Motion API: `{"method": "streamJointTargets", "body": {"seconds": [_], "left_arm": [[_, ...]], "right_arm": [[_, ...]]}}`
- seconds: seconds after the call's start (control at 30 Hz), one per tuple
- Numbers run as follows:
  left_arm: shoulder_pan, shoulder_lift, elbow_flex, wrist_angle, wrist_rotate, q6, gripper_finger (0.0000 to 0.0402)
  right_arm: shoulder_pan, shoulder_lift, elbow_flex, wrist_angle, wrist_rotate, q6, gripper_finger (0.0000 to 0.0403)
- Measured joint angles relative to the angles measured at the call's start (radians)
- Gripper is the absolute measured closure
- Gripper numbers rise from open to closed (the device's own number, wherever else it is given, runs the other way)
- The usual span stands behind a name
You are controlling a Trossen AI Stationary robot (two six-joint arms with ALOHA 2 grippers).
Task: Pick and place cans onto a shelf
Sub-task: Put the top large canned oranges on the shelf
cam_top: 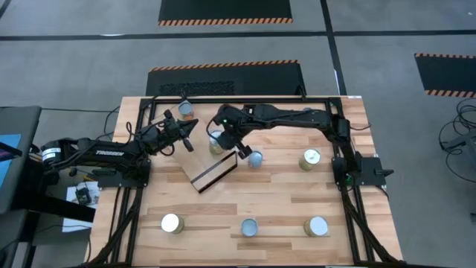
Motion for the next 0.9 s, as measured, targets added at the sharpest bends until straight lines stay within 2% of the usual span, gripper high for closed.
{"method": "streamJointTargets", "body": {"seconds": [0.6,0.9], "left_arm": [[0.000,0.000,0.000,0.000,0.007,0.000,0.0401],[0.000,0.000,0.000,0.000,0.007,-0.001,0.0401]], "right_arm": [[0.026,0.006,0.000,-0.062,-0.030,0.004,0.0390],[0.035,0.006,0.000,-0.056,-0.030,0.001,0.0371]]}}
